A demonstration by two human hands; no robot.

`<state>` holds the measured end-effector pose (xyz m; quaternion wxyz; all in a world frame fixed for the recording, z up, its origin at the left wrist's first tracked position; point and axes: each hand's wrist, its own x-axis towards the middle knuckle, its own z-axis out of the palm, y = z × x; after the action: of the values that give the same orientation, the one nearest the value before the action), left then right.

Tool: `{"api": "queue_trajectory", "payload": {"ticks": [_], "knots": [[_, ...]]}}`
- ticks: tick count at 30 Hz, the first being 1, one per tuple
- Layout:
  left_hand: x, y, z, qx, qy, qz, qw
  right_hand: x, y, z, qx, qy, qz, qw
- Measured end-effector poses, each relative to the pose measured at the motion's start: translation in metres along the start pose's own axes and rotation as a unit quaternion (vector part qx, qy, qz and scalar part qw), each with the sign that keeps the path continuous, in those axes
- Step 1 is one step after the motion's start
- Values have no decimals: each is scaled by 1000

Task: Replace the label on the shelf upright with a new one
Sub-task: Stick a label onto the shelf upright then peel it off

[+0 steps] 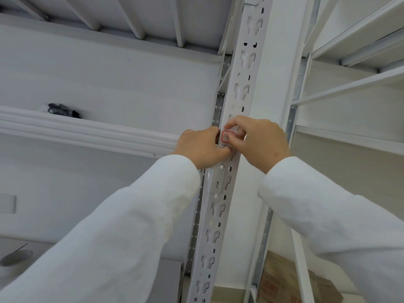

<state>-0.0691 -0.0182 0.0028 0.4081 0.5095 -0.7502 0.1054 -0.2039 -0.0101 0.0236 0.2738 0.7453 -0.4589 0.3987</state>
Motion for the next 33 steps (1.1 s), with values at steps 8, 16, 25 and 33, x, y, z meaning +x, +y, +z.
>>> {"api": "queue_trajectory", "payload": {"ticks": [8, 16, 25, 33], "knots": [[0, 0, 0, 0, -3, 7, 1000, 1, -4, 1, -41, -21, -20, 999], [-1, 1, -1, -7, -4, 5, 1000, -3, 2, 4, -48, 8, -41, 998], [-1, 2, -2, -3, -2, 5, 1000, 0, -7, 0, -19, -28, -1, 999], [-1, 0, -1, 0, -6, 4, 1000, -2, -9, 0, -14, -16, -18, 1000]]}}
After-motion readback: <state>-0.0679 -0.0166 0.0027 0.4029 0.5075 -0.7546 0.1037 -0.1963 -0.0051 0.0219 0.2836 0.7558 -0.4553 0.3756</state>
